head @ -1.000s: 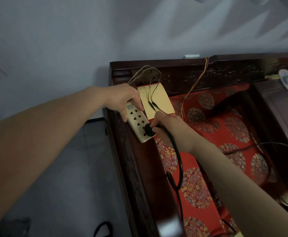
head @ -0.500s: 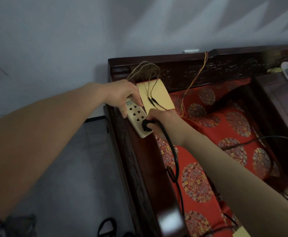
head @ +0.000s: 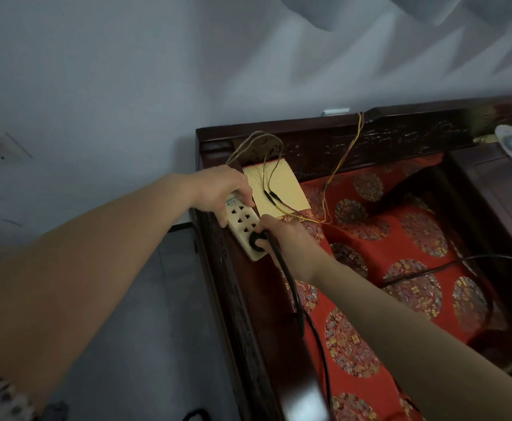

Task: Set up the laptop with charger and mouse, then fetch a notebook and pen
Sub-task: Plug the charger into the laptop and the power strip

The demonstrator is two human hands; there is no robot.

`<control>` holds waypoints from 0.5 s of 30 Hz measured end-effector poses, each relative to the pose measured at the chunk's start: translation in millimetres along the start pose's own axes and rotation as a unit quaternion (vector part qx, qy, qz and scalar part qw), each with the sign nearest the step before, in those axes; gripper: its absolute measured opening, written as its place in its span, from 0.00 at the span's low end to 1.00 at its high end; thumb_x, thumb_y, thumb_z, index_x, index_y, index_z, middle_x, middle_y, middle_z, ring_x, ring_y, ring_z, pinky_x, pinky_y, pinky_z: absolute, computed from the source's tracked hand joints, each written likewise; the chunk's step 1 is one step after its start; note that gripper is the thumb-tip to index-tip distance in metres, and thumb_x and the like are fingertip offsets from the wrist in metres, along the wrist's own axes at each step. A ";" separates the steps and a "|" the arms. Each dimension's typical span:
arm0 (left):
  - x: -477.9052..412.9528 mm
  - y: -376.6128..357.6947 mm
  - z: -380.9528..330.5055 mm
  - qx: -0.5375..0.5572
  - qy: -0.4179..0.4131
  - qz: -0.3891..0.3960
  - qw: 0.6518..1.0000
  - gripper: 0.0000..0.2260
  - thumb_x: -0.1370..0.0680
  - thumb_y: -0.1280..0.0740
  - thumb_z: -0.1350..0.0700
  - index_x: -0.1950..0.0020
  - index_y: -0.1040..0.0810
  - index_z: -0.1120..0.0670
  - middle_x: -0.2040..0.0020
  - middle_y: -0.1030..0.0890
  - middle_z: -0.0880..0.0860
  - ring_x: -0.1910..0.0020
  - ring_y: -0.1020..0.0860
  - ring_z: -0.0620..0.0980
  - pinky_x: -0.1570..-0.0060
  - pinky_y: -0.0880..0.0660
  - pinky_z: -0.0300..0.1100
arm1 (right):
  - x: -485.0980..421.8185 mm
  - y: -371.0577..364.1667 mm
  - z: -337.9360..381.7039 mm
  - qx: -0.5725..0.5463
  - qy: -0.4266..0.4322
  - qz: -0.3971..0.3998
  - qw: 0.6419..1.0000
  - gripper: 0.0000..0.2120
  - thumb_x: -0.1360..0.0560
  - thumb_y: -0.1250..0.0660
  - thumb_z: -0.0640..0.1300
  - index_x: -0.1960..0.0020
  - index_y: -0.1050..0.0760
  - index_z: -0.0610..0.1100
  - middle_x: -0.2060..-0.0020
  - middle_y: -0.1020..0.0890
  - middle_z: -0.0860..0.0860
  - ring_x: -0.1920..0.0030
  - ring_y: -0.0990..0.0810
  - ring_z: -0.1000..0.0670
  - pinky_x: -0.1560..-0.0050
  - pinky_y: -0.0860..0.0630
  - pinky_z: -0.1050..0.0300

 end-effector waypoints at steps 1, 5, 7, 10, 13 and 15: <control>2.9 -1.6 -0.6 -0.008 0.009 -0.003 1.000 0.28 0.37 0.22 0.55 0.38 0.23 0.48 0.43 0.24 0.46 0.41 0.29 0.47 0.43 0.35 0.39 | -0.3 -0.9 1.4 0.004 -0.010 0.003 1.000 0.07 0.20 0.41 0.40 0.43 0.30 0.41 0.68 0.22 0.42 0.69 0.24 0.41 0.66 0.26 0.45; 26.8 -3.3 -18.5 -0.049 0.051 -0.015 0.997 0.30 0.30 0.27 0.59 0.29 0.32 0.51 0.29 0.32 0.53 0.28 0.37 0.53 0.31 0.42 0.45 | 9.9 -0.1 2.4 0.000 -0.055 -0.002 0.999 0.14 0.23 0.40 0.35 0.37 0.29 0.41 0.57 0.18 0.39 0.57 0.19 0.39 0.57 0.22 0.50; 40.6 6.3 -22.1 -0.051 0.081 -0.045 0.994 0.29 0.27 0.30 0.61 0.27 0.34 0.53 0.25 0.36 0.55 0.27 0.39 0.54 0.30 0.44 0.42 | 23.3 12.7 -1.5 -0.092 -0.082 -0.042 0.991 0.17 0.23 0.37 0.37 0.35 0.28 0.42 0.56 0.16 0.44 0.55 0.18 0.46 0.57 0.24 0.60; 58.2 39.4 -35.8 -0.014 0.125 -0.144 0.982 0.21 0.26 0.33 0.63 0.33 0.27 0.57 0.32 0.28 0.59 0.34 0.30 0.57 0.35 0.36 0.46 | 72.8 59.3 -22.8 -0.173 -0.126 -0.175 0.961 0.14 0.23 0.35 0.40 0.38 0.24 0.47 0.58 0.16 0.51 0.59 0.17 0.54 0.58 0.23 0.63; 67.0 67.5 -74.4 0.029 0.165 -0.262 0.950 0.15 0.25 0.34 0.61 0.39 0.22 0.56 0.42 0.22 0.56 0.43 0.24 0.56 0.44 0.28 0.48 | 142.0 94.0 -44.4 -0.137 -0.146 -0.221 0.954 0.09 0.23 0.36 0.42 0.44 0.21 0.48 0.58 0.17 0.54 0.57 0.19 0.54 0.57 0.25 0.64; 64.3 75.2 -129.0 0.068 0.171 -0.326 0.927 0.14 0.25 0.35 0.60 0.39 0.22 0.56 0.42 0.21 0.55 0.43 0.23 0.55 0.42 0.27 0.48 | 194.2 115.4 -62.5 -0.092 -0.165 -0.259 0.947 0.10 0.25 0.37 0.45 0.46 0.20 0.47 0.55 0.19 0.55 0.52 0.20 0.52 0.51 0.26 0.60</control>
Point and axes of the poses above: each hand's wrist, its own x-axis away from the middle knuckle, its own y-axis out of the back of the hand, z = x × y, the point moved 6 cm from there along -x, towards the middle knuckle
